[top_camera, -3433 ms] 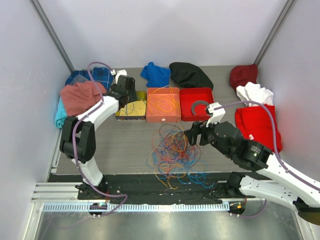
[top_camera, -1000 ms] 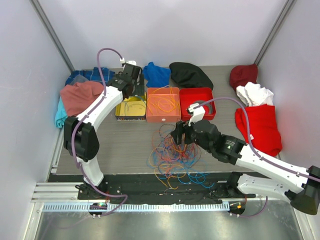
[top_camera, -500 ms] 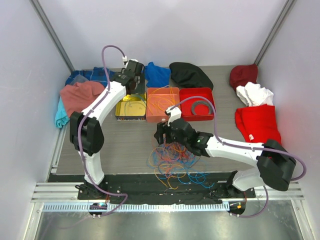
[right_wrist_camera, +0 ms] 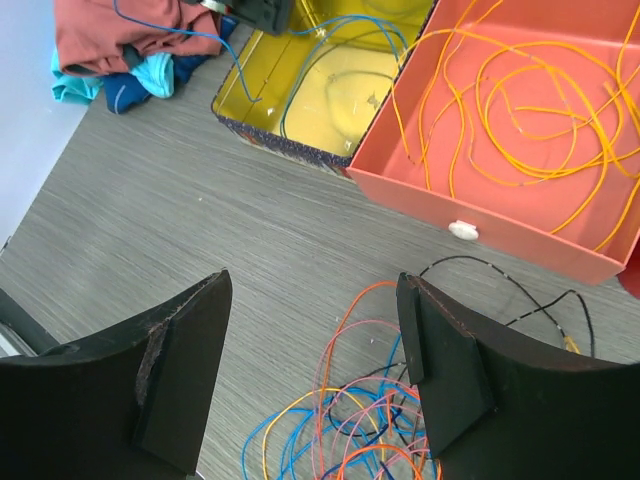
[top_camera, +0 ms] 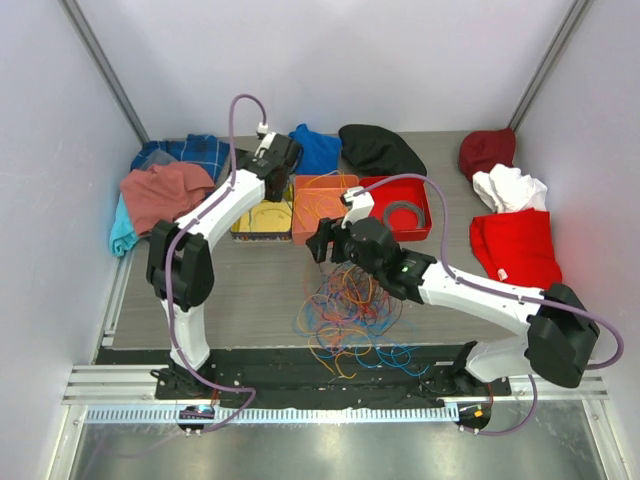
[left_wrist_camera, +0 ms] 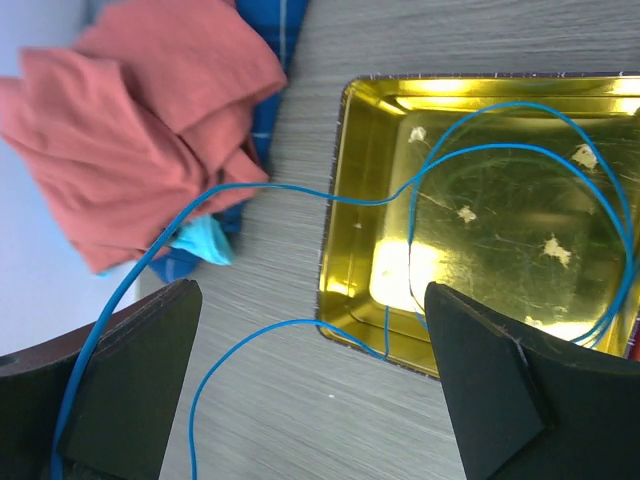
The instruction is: Untangle the cables
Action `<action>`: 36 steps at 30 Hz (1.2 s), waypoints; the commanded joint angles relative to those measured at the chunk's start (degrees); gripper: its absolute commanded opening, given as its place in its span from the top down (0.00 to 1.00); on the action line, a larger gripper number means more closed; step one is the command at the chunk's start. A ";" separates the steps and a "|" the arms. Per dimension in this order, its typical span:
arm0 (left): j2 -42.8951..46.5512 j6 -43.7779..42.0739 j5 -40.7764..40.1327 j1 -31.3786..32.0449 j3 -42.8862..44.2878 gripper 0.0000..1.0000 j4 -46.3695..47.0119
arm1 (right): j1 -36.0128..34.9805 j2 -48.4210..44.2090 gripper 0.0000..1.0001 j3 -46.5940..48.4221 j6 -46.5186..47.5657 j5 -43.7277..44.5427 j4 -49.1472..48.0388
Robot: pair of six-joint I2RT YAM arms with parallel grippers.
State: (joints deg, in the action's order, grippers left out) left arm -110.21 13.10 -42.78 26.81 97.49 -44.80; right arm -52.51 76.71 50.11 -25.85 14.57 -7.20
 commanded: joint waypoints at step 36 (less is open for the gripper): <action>13.44 9.66 41.45 -6.68 -9.42 0.10 10.33 | 13.48 -3.06 0.24 -2.47 -10.61 -4.17 -10.36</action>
State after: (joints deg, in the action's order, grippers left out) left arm -99.29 19.35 -15.51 20.67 87.81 -39.20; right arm -42.52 70.74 48.69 -30.13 18.37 -8.99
